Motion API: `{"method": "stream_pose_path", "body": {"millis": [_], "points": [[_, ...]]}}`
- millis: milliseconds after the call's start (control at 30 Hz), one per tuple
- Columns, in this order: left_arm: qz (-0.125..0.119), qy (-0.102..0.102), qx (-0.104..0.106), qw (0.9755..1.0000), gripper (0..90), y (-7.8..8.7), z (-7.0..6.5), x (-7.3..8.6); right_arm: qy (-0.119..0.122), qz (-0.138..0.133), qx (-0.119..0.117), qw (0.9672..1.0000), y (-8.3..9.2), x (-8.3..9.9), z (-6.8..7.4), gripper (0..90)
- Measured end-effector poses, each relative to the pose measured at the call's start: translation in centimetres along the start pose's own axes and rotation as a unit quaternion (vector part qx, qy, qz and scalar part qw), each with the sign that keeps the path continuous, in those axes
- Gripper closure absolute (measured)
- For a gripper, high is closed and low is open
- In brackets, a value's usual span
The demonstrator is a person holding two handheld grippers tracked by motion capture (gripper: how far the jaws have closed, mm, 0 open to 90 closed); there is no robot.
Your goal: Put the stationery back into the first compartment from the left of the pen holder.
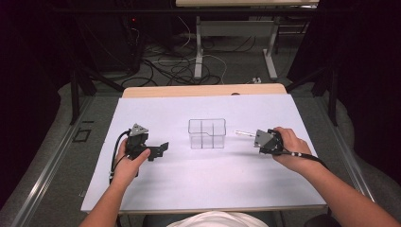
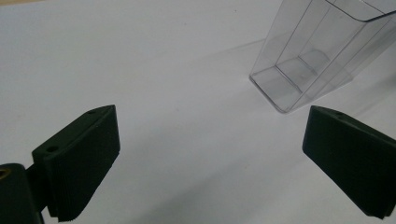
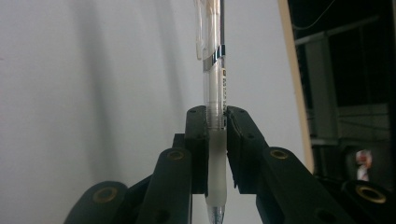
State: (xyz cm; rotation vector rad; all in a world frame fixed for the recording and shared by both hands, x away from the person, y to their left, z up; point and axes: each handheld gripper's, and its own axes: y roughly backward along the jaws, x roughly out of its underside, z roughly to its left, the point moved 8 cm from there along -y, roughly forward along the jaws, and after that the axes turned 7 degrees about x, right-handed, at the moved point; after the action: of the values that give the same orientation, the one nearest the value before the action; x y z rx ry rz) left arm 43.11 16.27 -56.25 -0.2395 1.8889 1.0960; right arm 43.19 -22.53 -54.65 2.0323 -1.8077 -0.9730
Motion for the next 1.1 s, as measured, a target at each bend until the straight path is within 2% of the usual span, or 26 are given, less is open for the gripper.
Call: {"method": "stream_pose_path", "body": {"millis": [33, 67, 133, 167, 200, 233, 300, 333, 400, 433, 467, 500, 567, 600, 633, 667, 700, 733, 833, 867, 900, 967, 1000, 1033, 1067, 1100], "points": [[0.000, 0.001, 0.000, 1.0000, 4.1, 0.0, -0.1, 0.0, 0.016, -0.007, 0.007, 0.9998, 0.2, -0.1, -0.1, 79.3], [-0.001, 0.006, 0.003, 1.0000, 4.1, 0.0, -0.2, 0.0, 0.021, -0.031, 0.024, 0.9990, 0.1, -0.4, -0.1, 79.2], [-0.003, 0.002, 0.002, 1.0000, 4.4, 0.0, -0.2, -0.1, 0.066, -0.007, 0.022, 0.9975, 0.7, -0.1, -0.3, 79.2], [-0.003, 0.003, 0.003, 1.0000, 4.4, 0.0, -0.3, -0.1, 0.068, -0.063, 0.050, 0.9945, 0.2, -0.8, -0.3, 79.2], [-0.006, 0.002, 0.004, 1.0000, 4.4, -0.1, -0.3, -0.2, 0.097, -0.044, 0.051, 0.9930, 0.5, -0.7, -0.4, 79.2], [-0.002, -0.002, 0.006, 1.0000, 4.4, 0.0, -0.3, -0.2, 0.104, -0.045, 0.055, 0.9920, 0.6, -0.7, -0.1, 79.2], [0.000, 0.004, 0.010, 0.9999, 4.4, -0.1, -0.5, -0.1, 0.139, -0.054, 0.064, 0.9868, 0.6, -1.1, 0.0, 79.2], [-0.002, 0.002, 0.012, 0.9999, 4.4, -0.1, -0.5, -0.2, 0.146, -0.059, 0.067, 0.9853, 0.6, -1.2, 0.2, 79.2], [-0.003, 0.003, 0.017, 0.9998, 4.4, -0.1, -0.8, -0.3, 0.172, -0.065, 0.073, 0.9802, 0.6, -1.5, 0.5, 79.2], [-0.002, 0.003, 0.020, 0.9998, 4.4, -0.1, -0.9, -0.3, 0.174, -0.061, 0.079, 0.9798, 0.7, -1.6, 0.7, 79.2], [0.000, 0.000, 0.023, 0.9997, 4.4, -0.1, -0.9, -0.3, 0.184, -0.063, 0.081, 0.9776, 0.8, -1.8, 0.8, 79.2], [-0.003, 0.003, 0.024, 0.9997, 4.3, -0.2, -1.0, -0.4, 0.205, -0.074, 0.081, 0.9726, 0.7, -2.2, 0.8, 79.2], [0.002, 0.008, 0.028, 0.9996, 3.2, -0.3, -1.2, -0.4, 0.213, -0.075, 0.086, 0.9703, 0.8, -2.5, 1.0, 79.2], [-0.001, 0.006, 0.028, 0.9996, 2.6, -0.3, -1.3, -0.5, 0.224, -0.079, 0.088, 0.9673, 0.8, -2.8, 1.0, 79.2], [-0.009, 0.002, 0.030, 0.9995, 2.6, -0.4, -1.5, -0.7, 0.229, -0.082, 0.092, 0.9655, 0.8, -3.0, 1.1, 79.2], [-0.009, -0.005, 0.030, 0.9995, 2.3, -0.4, -1.6, -0.9, 0.230, -0.082, 0.093, 0.9653, 0.9, -3.2, 1.2, 79.2], [-0.008, -0.015, 0.032, 0.9993, 1.0, -0.4, -1.8, -1.0, 0.244, -0.082, 0.096, 0.9615, 1.0, -3.5, 1.1, 79.2], [-0.014, -0.022, 0.033, 0.9991, 0.2, -0.4, -2.1, -1.2, 0.239, -0.083, 0.096, 0.9627, 1.0, -3.7, 1.3, 79.2], [-0.013, -0.042, 0.029, 0.9986, 0.4, -0.2, -2.8, -1.6, 0.254, -0.090, 0.099, 0.9579, 1.0, -4.4, 1.7, 79.2], [-0.014, -0.042, 0.031, 0.9985, 0.9, -0.3, -3.0, -1.6, 0.261, -0.093, 0.097, 0.9560, 0.9, -4.7, 1.8, 79.2], [-0.013, -0.046, 0.031, 0.9984, 1.3, -0.3, -3.2, -1.7, 0.272, -0.097, 0.098, 0.9524, 0.9, -5.0, 1.9, 79.2], [-0.011, -0.048, 0.039, 0.9980, 3.3, -0.3, -3.7, -1.7, 0.277, -0.095, 0.096, 0.9513, 0.9, -5.3, 2.2, 79.2], [-0.009, -0.048, 0.043, 0.9979, 4.8, -0.3, -3.9, -1.8, 0.281, -0.098, 0.099, 0.9496, 0.9, -5.6, 2.4, 79.2], [-0.010, -0.051, 0.045, 0.9976, 6.8, -0.4, -4.2, -1.8, 0.285, -0.092, 0.090, 0.9499, 0.9, -5.7, 2.5, 79.2], [-0.007, -0.051, 0.051, 0.9974, 8.9, -0.3, -4.4, -1.8, 0.284, -0.104, 0.100, 0.9479, 0.8, -6.1, 2.6, 79.2], [-0.010, -0.054, 0.053, 0.9971, 10.7, -0.4, -4.6, -1.9, 0.287, -0.107, 0.098, 0.9468, 0.8, -6.4, 2.7, 79.2]]}}
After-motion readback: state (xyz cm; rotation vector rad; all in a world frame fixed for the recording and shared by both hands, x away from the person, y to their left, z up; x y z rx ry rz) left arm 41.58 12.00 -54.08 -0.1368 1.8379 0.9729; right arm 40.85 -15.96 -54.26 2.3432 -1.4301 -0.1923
